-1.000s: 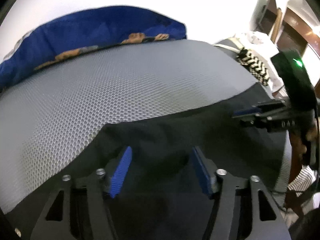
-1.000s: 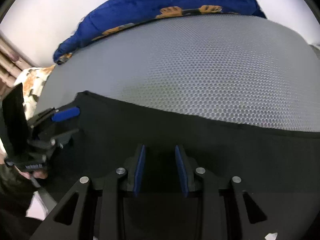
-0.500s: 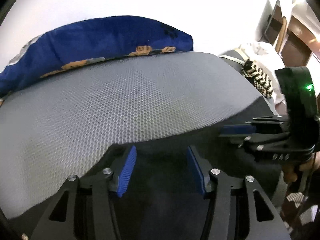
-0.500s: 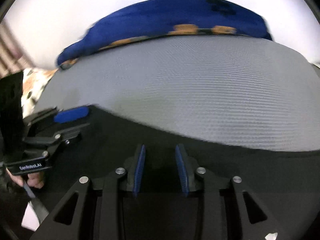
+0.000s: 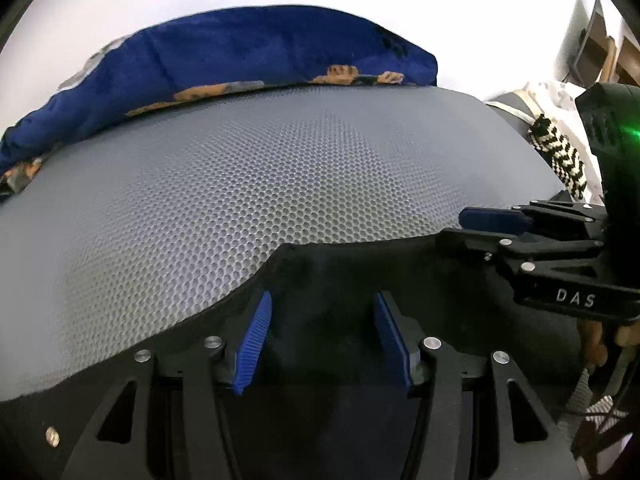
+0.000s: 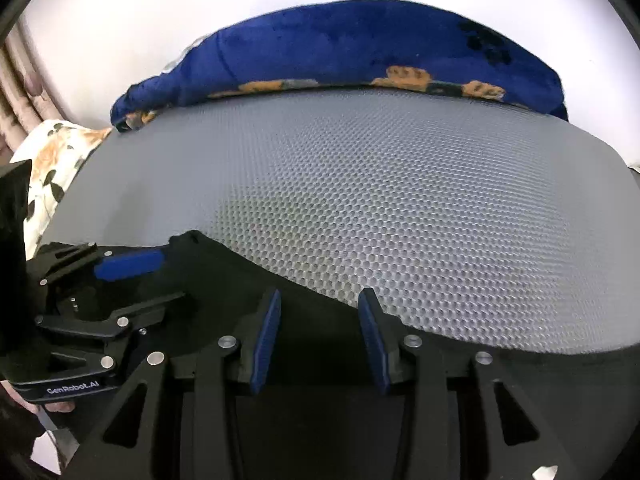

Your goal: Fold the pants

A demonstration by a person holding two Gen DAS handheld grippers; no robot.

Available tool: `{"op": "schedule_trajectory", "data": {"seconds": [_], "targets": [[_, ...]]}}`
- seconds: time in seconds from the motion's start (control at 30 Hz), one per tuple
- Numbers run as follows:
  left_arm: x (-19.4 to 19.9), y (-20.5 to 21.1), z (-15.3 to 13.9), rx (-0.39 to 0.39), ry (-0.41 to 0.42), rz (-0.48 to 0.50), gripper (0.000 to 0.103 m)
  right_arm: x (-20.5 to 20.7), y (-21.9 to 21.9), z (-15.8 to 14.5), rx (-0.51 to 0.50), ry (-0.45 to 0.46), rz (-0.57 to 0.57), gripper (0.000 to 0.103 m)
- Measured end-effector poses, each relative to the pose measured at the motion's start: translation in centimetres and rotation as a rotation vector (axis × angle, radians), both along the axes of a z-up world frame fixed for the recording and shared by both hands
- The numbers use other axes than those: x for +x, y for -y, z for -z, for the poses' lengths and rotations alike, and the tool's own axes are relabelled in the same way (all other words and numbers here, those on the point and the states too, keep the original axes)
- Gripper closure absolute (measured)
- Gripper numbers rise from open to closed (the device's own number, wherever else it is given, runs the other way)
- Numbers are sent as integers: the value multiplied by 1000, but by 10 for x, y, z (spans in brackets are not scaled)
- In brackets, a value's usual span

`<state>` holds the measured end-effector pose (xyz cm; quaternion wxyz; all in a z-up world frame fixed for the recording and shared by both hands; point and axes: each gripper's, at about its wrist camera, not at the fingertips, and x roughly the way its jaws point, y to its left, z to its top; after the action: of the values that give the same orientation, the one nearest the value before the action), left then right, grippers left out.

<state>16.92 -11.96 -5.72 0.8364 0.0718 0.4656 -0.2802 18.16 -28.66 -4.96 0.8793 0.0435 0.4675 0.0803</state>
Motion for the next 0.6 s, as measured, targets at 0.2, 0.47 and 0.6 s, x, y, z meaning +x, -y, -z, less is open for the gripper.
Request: {"op": "schedule_trajectory", "data": {"seconds": [0.2, 0.47, 0.6], "targets": [[-26, -14, -10, 0, -53, -56, 48, -23, 10, -12, -5, -3, 31, 64], [-79, -43, -14, 58, -32, -100, 48, -66, 22, -19, -29, 5, 48, 60], [-98, -69, -8, 63, -57, -153, 48, -92, 43, -9, -32, -19, 71, 58]]}}
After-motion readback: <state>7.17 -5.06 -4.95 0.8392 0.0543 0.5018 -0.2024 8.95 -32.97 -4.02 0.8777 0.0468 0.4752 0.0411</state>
